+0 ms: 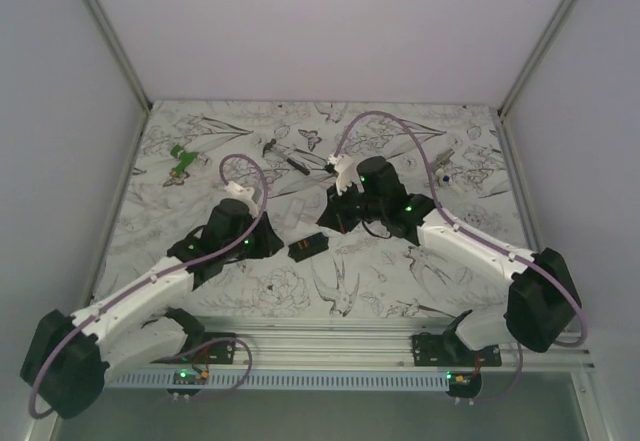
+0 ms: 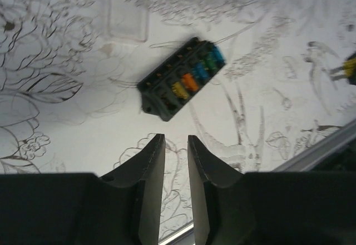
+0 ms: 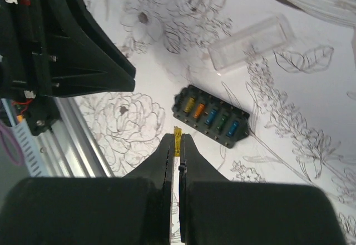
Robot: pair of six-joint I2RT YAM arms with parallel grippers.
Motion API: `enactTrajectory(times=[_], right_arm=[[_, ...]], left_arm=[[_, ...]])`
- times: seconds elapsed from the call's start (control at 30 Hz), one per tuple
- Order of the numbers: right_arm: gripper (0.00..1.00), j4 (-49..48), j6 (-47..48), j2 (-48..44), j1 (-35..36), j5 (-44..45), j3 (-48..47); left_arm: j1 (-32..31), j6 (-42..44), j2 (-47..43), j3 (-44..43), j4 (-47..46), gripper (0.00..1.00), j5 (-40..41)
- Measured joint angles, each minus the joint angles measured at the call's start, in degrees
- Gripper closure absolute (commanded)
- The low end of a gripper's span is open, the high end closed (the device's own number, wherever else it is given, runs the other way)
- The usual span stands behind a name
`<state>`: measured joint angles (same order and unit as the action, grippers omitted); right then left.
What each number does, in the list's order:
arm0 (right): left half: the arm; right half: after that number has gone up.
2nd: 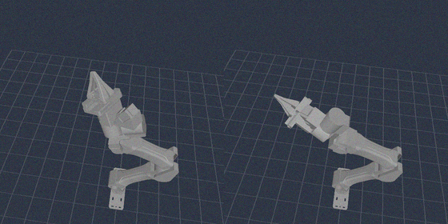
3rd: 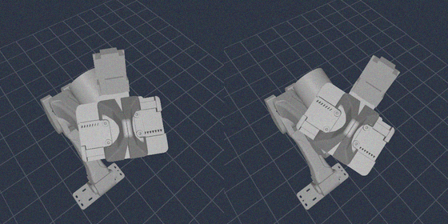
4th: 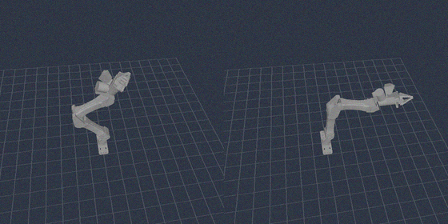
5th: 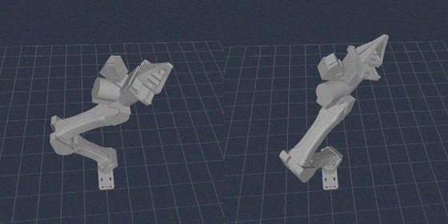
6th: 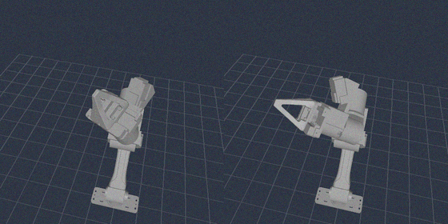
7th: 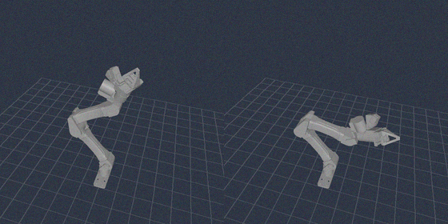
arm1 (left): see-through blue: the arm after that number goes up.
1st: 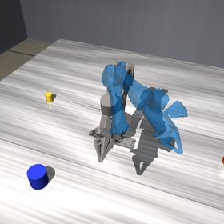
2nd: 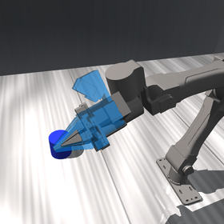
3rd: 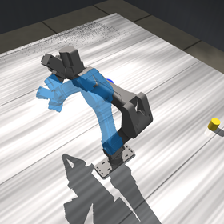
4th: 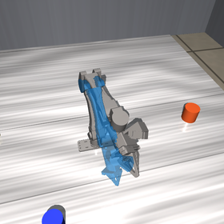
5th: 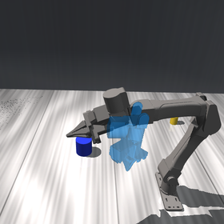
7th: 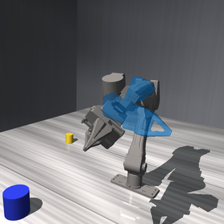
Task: Snap on the fuse box
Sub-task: Pick up the fuse from the center of the board, then install the fuse at the fuse box base.
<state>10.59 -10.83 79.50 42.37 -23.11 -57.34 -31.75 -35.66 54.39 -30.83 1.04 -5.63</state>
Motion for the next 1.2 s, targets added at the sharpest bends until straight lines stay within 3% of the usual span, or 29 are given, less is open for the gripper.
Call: enactTrajectory(times=[0.7, 1.0, 1.2], right_arm=[[1.00, 4.3, -3.6, 8.1, 3.2, 10.6, -4.6], [1.00, 6.5, -3.6, 9.2, 4.7, 13.9, -4.7], [1.00, 8.7, -4.0, 11.1, 7.1, 17.9, -6.6]], left_arm=[[-0.4, -4.7, 30.2, -7.6, 0.3, 0.85, -0.7], [-3.2, -6.6, 34.9, -10.9, -3.0, 0.82, -1.6], [-3.5, -8.2, 35.3, -11.2, -4.0, 0.71, -2.4]])
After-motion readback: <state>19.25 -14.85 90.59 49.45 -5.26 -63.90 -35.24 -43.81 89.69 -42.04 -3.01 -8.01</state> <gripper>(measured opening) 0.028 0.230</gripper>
